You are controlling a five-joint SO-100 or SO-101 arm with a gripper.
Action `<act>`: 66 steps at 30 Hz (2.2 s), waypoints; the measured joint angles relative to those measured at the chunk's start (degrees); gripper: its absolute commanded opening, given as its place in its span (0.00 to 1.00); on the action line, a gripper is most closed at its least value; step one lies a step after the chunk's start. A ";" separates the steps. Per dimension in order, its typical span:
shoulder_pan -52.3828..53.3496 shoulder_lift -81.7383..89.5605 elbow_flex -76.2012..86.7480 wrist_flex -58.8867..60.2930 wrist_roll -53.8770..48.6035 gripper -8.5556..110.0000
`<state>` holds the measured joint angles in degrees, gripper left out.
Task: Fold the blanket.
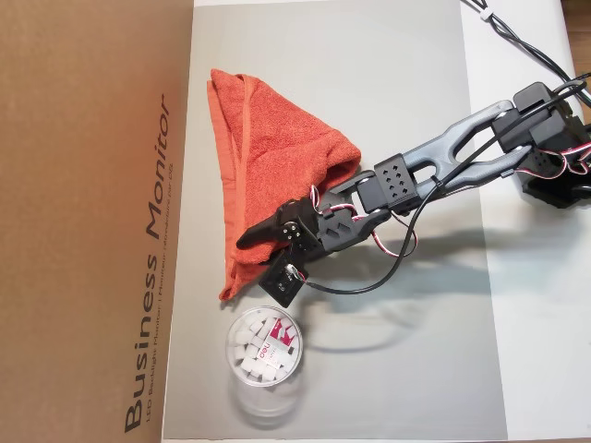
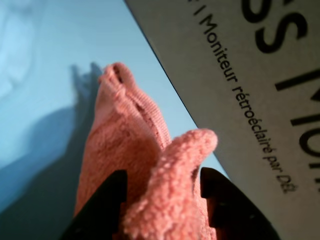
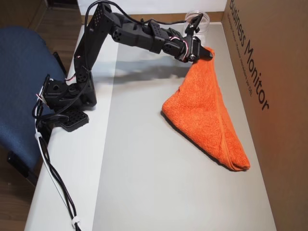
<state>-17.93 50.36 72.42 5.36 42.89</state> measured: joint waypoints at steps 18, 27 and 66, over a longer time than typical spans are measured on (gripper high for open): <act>-1.14 11.69 2.37 0.00 23.91 0.20; 1.41 21.97 9.58 0.00 24.26 0.19; 16.00 80.07 46.49 27.86 48.69 0.07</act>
<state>-1.93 130.43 118.92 33.22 91.58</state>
